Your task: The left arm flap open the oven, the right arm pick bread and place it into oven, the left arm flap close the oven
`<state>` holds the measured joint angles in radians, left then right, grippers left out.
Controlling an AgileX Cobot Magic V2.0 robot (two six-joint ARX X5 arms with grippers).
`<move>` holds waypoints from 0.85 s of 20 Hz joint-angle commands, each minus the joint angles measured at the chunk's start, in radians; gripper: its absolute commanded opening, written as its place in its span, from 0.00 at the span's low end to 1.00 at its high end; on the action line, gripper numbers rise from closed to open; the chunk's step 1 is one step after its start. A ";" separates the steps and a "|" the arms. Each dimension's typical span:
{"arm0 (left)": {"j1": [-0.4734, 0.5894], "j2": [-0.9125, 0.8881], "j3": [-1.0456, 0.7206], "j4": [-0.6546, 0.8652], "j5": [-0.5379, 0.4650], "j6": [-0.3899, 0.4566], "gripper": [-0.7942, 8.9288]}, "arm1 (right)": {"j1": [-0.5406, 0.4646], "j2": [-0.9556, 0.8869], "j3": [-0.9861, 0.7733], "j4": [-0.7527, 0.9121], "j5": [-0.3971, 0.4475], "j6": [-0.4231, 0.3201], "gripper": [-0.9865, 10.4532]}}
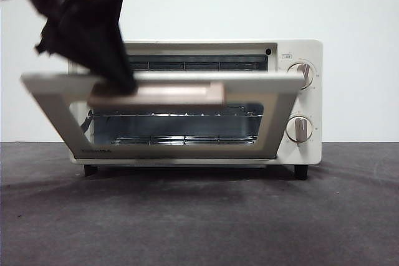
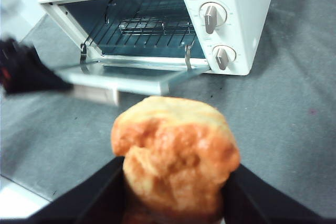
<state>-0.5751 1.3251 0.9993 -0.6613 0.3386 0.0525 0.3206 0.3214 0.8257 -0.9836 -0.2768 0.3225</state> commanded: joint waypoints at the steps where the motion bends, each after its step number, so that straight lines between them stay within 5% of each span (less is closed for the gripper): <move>1: -0.003 0.006 -0.040 0.077 -0.054 -0.045 0.10 | 0.005 0.002 0.006 0.009 -0.012 0.010 0.28; 17: -0.088 0.005 -0.146 0.140 -0.107 -0.096 0.10 | 0.005 0.002 0.006 0.010 -0.011 0.007 0.28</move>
<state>-0.6594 1.3170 0.8402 -0.5610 0.2562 -0.0288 0.3206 0.3214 0.8257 -0.9833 -0.2871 0.3225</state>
